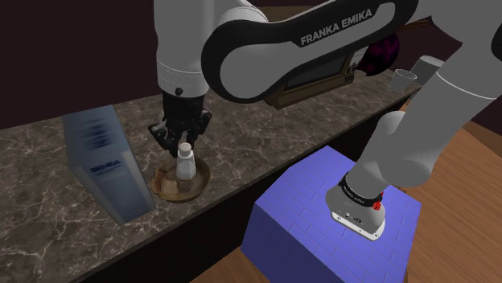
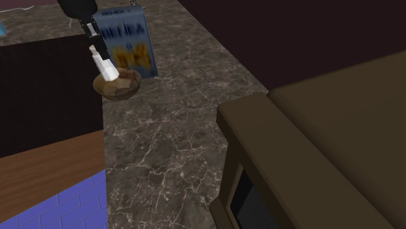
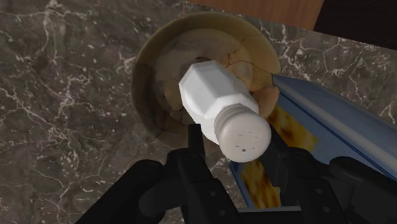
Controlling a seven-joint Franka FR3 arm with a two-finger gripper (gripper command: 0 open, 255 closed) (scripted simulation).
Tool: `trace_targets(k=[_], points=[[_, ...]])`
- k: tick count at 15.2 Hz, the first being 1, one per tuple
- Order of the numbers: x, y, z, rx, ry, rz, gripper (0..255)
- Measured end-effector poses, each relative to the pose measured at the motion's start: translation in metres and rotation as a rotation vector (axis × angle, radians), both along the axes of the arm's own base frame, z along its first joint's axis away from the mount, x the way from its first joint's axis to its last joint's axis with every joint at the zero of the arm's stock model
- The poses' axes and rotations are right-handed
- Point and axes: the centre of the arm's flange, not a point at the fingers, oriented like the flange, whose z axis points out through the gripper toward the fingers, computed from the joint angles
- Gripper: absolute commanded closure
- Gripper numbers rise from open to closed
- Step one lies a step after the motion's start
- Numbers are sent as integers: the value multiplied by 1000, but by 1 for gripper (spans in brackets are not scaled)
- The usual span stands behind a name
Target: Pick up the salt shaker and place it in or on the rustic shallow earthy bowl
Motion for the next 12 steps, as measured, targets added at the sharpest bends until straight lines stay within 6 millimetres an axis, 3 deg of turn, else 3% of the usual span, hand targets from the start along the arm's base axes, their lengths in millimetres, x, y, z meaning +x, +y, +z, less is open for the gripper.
trace_targets(k=[2, 3, 9, 12], points=[[0, 0, 0, 0, 0, 0, 255], [0, 0, 0, 0, 0, 0, 0], [0, 0, 0, 0, 0, 0, 0], [-1, -5, 27, 1, -1, 0, 0]])
